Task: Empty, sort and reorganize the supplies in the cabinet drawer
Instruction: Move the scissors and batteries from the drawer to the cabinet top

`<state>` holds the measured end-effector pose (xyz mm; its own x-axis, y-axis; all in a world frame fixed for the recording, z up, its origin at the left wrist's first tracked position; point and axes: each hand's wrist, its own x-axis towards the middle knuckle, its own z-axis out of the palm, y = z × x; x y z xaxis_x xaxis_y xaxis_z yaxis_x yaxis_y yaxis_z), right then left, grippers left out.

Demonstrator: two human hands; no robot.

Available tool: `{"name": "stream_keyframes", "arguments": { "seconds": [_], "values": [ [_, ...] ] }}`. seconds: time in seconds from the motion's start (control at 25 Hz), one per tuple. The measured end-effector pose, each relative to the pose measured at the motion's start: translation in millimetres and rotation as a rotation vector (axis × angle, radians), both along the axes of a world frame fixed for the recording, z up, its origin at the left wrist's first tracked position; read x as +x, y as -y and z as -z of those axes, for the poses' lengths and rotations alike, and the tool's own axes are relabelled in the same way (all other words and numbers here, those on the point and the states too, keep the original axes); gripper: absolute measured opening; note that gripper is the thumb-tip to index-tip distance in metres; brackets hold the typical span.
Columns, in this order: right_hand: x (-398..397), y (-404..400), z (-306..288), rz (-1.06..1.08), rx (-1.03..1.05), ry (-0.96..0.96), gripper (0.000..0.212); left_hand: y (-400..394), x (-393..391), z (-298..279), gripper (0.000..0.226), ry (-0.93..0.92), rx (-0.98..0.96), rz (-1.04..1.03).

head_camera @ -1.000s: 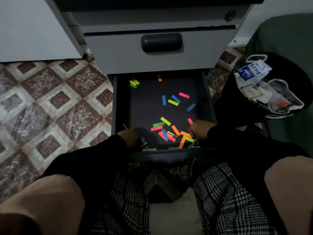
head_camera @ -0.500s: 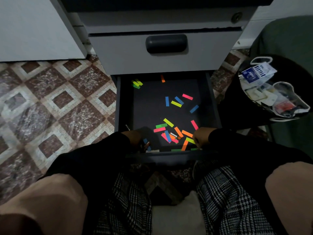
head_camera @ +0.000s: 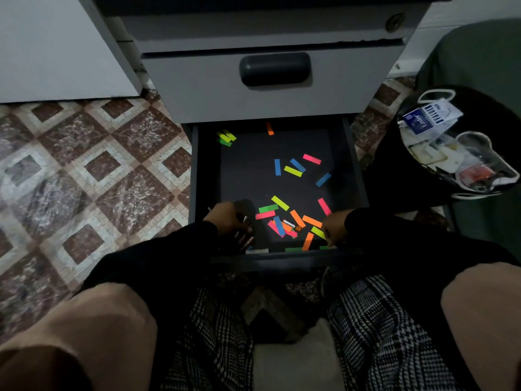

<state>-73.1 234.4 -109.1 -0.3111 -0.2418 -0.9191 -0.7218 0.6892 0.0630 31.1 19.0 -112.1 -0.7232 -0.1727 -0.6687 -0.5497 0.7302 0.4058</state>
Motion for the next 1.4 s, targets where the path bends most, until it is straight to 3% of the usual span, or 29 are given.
{"name": "stream_keyframes", "arguments": {
  "seconds": [0.12, 0.36, 0.48, 0.68, 0.8, 0.92, 1.04, 1.28, 1.4],
  "values": [
    [1.6, 1.2, 1.2, -0.01, 0.007, -0.018, 0.032, 1.2, -3.3, 4.0, 0.033, -0.047, -0.071, -0.055],
    [-2.6, 0.8, 2.7, -0.004, 0.028, 0.017, 0.019, 1.1, 0.6, 2.3, 0.042, -0.065, -0.305, 0.086],
    [-3.0, 1.3, 1.3, 0.032, -0.009, 0.003, 0.028, 0.0, 2.4, -1.0, 0.049, -0.077, -0.354, 0.123],
    [0.6, 3.9, -3.2, 0.033, -0.02, 0.002, 0.012, 1.5, 4.1, -3.6, 0.057, -0.091, -0.381, 0.181],
    [5.3, 15.9, -9.7, 0.163, -0.274, 0.004, 0.025, 2.3, 3.7, -3.1, 0.052, -0.12, -0.398, 0.22],
    [27.2, 40.8, -16.8, 0.297, -0.595, 0.113, 0.024, 3.6, 3.9, -3.2, 0.053, -0.125, -0.402, 0.231],
    [54.8, 62.8, -11.0, 0.266, -0.688, 0.139, 0.018, 4.3, 4.2, -3.5, 0.052, -0.132, -0.392, 0.225],
    [64.3, 75.0, -6.3, 0.194, -0.616, 0.153, 0.014, 7.0, 3.2, -1.8, 0.049, -0.143, -0.393, 0.232],
    [60.7, 74.4, -4.3, 0.155, -0.51, 0.164, 0.021, 6.2, 2.2, -1.3, 0.052, -0.128, -0.404, 0.264]
  ]
}}
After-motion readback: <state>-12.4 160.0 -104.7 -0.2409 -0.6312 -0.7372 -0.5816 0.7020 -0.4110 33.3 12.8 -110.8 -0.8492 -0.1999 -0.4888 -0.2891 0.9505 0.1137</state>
